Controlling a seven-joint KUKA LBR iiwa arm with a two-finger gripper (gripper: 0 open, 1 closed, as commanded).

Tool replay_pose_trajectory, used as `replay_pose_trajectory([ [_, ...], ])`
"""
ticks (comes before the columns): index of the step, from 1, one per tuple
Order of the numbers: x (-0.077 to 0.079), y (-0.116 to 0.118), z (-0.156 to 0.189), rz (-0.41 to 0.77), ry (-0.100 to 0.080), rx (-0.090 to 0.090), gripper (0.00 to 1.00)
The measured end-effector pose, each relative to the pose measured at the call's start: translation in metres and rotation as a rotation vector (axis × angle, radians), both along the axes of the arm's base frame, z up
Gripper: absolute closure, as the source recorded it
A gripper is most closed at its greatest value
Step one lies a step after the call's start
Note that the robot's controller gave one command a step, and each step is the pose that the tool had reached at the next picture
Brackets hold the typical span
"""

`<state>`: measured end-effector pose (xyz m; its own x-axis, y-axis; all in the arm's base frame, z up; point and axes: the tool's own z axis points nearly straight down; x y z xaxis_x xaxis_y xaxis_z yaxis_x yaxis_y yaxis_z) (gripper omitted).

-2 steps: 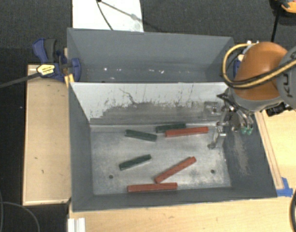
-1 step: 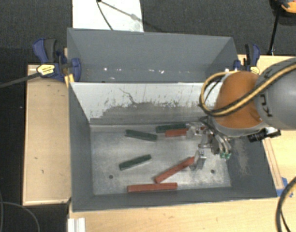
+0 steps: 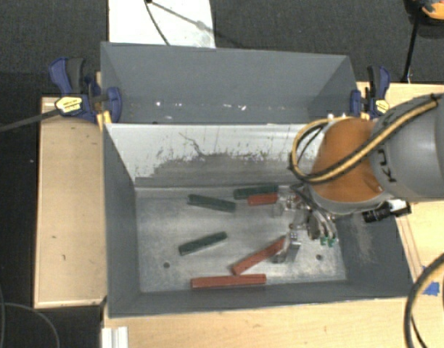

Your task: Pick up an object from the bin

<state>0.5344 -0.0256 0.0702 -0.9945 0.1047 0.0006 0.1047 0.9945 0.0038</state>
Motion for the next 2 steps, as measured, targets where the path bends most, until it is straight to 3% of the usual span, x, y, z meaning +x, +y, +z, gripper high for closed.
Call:
replay_pose_trajectory([
  [1,-0.0088,0.0338,0.0003,-0.341,0.002,-0.003,1.0],
  [2,-0.0088,0.0338,0.0003,-0.339,0.002,-0.003,1.0],
])
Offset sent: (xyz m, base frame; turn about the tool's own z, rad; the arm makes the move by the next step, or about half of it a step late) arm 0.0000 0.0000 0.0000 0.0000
